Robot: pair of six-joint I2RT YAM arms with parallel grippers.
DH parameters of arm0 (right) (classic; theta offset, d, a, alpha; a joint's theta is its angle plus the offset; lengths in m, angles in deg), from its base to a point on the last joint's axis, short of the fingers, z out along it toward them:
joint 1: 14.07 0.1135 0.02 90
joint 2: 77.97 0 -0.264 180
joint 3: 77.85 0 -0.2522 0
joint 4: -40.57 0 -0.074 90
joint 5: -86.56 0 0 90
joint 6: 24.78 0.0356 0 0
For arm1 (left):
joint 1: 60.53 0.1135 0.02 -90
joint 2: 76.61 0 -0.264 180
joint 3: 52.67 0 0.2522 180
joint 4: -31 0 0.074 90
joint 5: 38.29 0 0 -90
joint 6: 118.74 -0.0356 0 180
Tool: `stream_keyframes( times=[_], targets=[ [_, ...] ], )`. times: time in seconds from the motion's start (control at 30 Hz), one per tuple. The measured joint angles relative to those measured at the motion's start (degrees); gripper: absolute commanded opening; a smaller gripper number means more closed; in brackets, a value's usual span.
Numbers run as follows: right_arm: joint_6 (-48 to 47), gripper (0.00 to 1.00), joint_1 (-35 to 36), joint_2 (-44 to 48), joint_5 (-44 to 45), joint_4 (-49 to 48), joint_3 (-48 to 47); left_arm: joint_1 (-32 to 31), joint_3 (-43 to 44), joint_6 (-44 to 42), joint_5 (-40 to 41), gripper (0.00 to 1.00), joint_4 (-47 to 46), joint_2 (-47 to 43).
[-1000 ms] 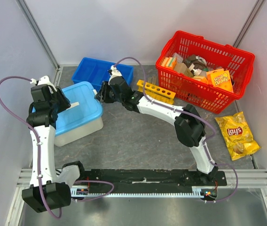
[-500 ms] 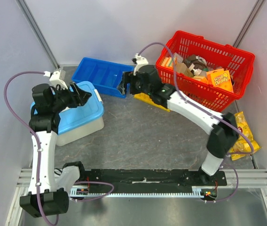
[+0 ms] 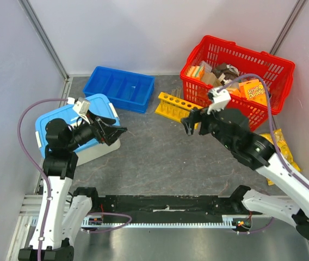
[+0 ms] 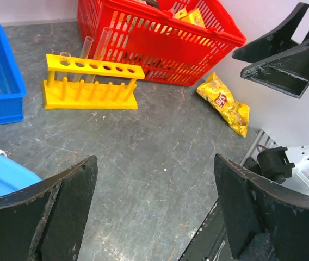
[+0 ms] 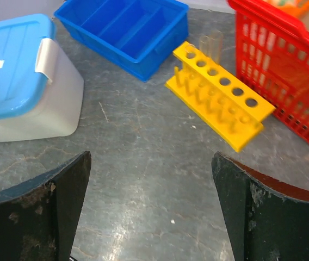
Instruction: Organize the chemistry lab equipment
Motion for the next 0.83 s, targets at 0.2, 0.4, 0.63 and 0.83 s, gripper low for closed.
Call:
stream_keyframes(
  times=[0.2, 0.4, 0.63, 0.83],
  targets=[
    [2.6, 0.98, 0.0, 10.82, 5.97, 5.05, 4.57, -0.46, -3.8, 2.99, -1.38, 0.91, -2.86, -3.65],
    [4.37, 0.98, 0.0, 15.21, 9.77, 6.38, 5.77, -0.72, -4.48, 3.15, -0.59, 0.91, -2.47, -4.96],
    [4.96, 0.98, 0.0, 15.08, 10.54, 6.54, 5.92, -0.72, -4.46, 2.97, 1.16, 0.91, -0.33, -5.33],
    [5.11, 0.98, 0.0, 15.1, 10.56, 6.73, 6.29, -0.72, -4.46, 2.91, 1.88, 0.91, 0.39, -5.66]
  ],
)
